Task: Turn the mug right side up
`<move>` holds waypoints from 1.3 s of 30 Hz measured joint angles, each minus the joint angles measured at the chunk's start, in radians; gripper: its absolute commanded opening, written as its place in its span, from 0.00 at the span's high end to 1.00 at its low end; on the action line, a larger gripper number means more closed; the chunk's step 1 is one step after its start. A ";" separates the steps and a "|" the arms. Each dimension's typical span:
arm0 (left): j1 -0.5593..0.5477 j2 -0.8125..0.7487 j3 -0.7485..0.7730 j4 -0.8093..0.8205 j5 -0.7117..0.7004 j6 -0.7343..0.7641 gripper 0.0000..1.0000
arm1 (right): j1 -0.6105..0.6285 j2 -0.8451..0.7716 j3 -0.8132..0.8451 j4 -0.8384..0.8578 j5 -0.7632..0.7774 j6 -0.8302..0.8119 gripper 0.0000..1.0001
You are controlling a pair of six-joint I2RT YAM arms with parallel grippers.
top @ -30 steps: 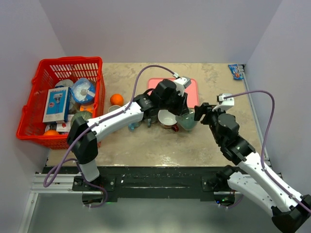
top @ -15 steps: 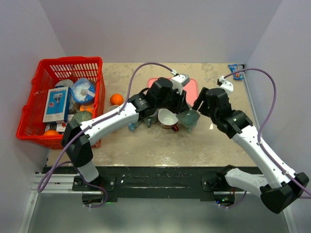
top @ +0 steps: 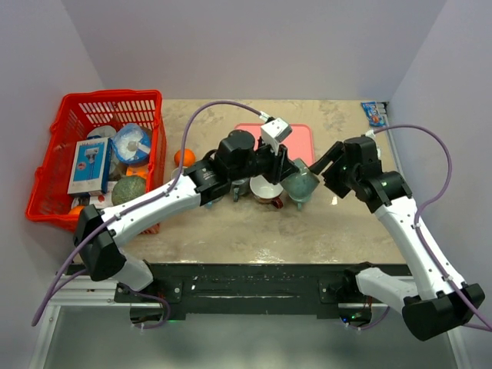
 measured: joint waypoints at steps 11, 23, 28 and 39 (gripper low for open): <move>-0.010 -0.054 -0.112 0.062 -0.001 0.051 1.00 | -0.050 -0.036 -0.112 0.026 -0.237 0.158 0.41; -0.021 -0.116 -0.189 0.137 0.028 0.108 1.00 | -0.087 -0.031 -0.213 0.048 -0.446 0.243 1.00; -0.030 -0.128 -0.194 0.226 0.035 0.110 1.00 | -0.087 -0.012 -0.334 0.150 -0.544 0.300 1.00; -0.027 -0.140 -0.247 0.289 0.003 0.112 1.00 | -0.086 -0.024 -0.460 0.287 -0.612 0.389 1.00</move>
